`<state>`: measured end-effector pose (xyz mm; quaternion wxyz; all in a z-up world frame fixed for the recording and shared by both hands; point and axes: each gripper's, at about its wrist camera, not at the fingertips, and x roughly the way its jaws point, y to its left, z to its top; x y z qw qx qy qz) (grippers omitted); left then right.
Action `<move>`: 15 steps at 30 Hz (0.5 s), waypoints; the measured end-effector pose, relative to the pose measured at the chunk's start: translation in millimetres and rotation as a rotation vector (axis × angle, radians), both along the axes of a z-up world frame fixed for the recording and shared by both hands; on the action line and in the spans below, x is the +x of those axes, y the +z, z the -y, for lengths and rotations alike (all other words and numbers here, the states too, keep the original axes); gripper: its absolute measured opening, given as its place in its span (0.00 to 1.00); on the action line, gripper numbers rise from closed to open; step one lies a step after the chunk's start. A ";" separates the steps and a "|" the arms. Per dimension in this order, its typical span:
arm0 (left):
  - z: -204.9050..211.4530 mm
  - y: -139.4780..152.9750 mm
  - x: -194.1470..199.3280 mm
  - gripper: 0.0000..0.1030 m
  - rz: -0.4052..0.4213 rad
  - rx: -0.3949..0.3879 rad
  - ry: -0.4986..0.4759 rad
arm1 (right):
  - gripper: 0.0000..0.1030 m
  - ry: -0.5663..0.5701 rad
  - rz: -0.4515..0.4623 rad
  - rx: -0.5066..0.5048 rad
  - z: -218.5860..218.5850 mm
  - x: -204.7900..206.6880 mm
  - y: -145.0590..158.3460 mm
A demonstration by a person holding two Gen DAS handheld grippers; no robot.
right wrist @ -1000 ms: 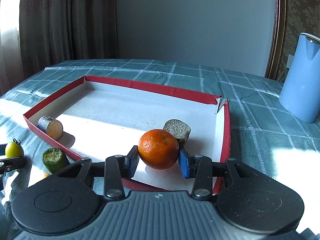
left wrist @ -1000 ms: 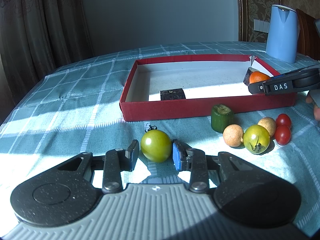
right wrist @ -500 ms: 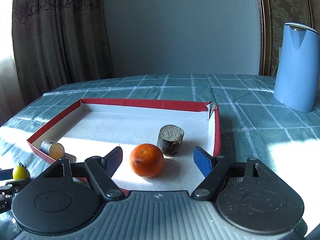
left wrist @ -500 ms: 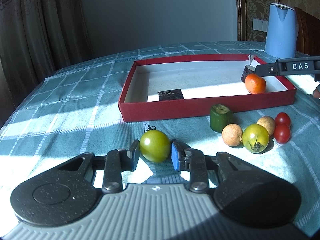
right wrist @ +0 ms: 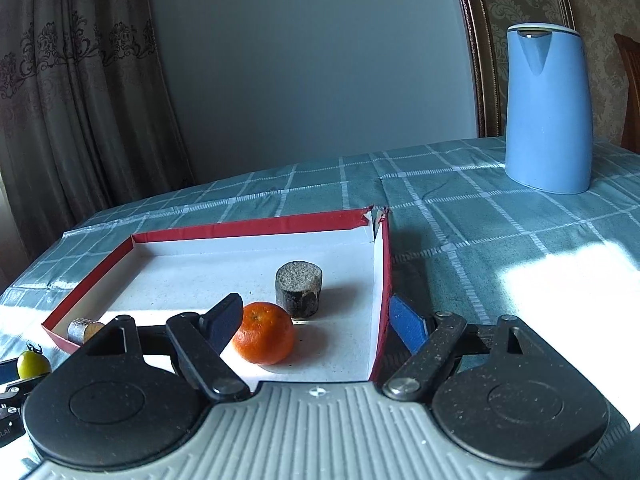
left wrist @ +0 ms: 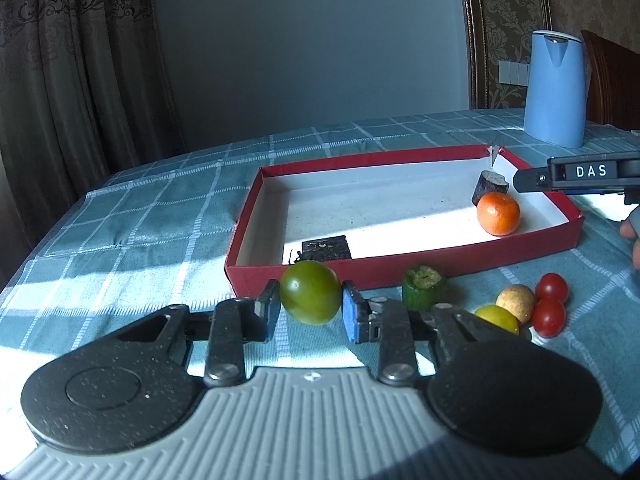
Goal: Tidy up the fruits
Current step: 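Grasp the green tomato with the left gripper and drop it into the tray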
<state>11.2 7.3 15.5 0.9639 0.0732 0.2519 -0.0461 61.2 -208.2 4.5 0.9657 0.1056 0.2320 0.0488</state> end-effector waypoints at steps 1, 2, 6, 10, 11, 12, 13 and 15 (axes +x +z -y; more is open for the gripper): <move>0.8 5.2 4.3 0.28 0.007 -0.017 -0.001 | 0.78 -0.003 0.001 0.014 1.7 -0.3 0.2; 2.0 10.1 9.3 0.28 0.014 -0.030 0.000 | 0.78 -0.006 0.001 0.026 3.3 -0.4 0.4; 11.8 25.1 40.1 0.28 0.036 -0.037 0.031 | 0.78 -0.018 -0.001 0.043 5.4 0.7 1.0; 23.2 25.9 77.4 0.28 0.014 -0.038 0.058 | 0.78 -0.010 -0.015 0.050 4.7 1.8 0.2; 25.2 24.1 84.6 0.28 0.008 -0.038 0.063 | 0.78 -0.006 -0.016 0.052 4.5 1.6 0.4; 27.7 22.4 92.9 0.29 -0.002 -0.035 0.067 | 0.78 -0.005 -0.013 0.054 4.1 1.0 0.6; 30.1 20.4 100.3 0.29 -0.014 -0.028 0.070 | 0.78 -0.004 -0.010 0.054 3.8 0.7 0.9; 34.8 15.9 114.5 0.29 -0.035 -0.007 0.081 | 0.78 0.004 -0.008 0.049 1.9 0.2 1.8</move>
